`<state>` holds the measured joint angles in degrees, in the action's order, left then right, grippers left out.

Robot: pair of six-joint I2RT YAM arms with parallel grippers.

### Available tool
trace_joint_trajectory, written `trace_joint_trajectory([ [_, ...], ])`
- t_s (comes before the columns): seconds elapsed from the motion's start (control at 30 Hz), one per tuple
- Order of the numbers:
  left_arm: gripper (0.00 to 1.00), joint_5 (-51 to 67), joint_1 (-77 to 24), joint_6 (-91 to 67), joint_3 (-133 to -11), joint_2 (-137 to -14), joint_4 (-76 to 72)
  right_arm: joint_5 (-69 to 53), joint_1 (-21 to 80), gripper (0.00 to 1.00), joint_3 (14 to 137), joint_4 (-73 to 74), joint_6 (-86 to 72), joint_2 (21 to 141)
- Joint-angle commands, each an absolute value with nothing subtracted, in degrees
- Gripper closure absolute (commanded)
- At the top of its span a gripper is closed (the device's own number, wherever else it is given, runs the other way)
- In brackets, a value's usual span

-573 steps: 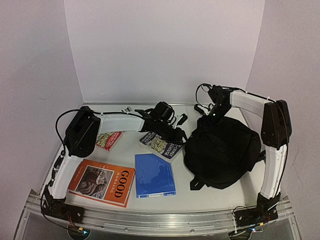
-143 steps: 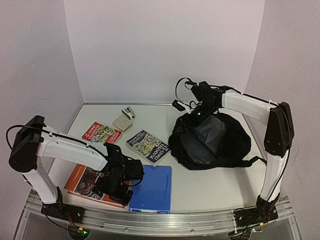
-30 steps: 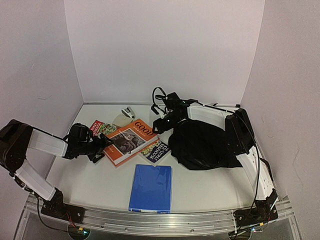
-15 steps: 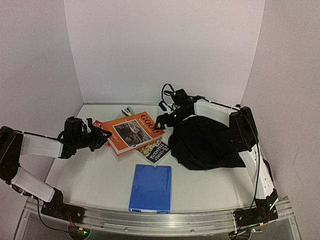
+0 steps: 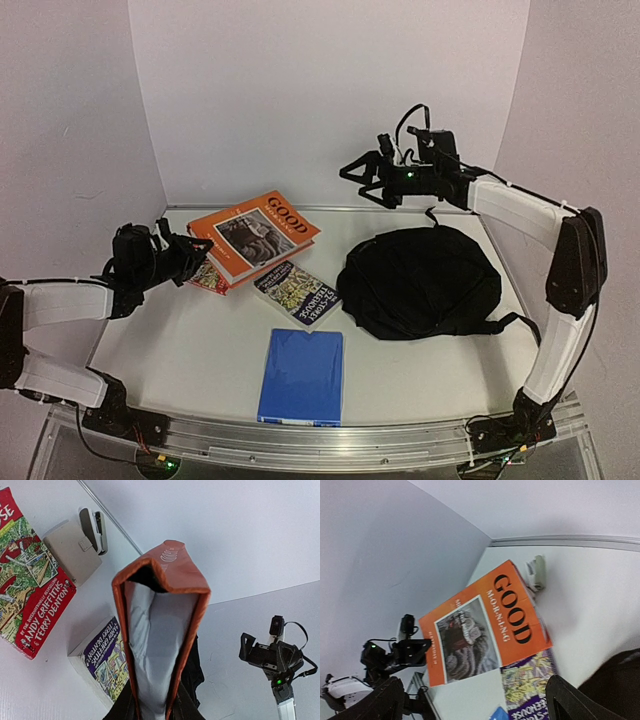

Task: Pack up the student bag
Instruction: Pick up the book from the center of the board.

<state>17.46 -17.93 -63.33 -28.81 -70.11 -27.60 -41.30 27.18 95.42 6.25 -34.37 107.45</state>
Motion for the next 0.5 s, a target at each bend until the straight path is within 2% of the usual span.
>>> trace_joint_trajectory([
  [0.0, 0.87, 17.4, -17.9, -67.4, -31.6, -69.6, -41.5, -46.9, 30.5, 0.02, 90.5, -6.1, -45.1, 110.1],
  [0.13, 0.87, 17.8, -18.4, -69.1, -31.9, -70.5, -46.8, -47.4, 33.6, 0.02, 91.2, -8.0, -47.0, 112.3],
  [0.47, 0.86, 17.3, -21.9, -71.4, -31.2, -74.5, -58.2, -44.9, 38.4, 0.02, 91.7, -25.8, -55.9, 119.0],
])
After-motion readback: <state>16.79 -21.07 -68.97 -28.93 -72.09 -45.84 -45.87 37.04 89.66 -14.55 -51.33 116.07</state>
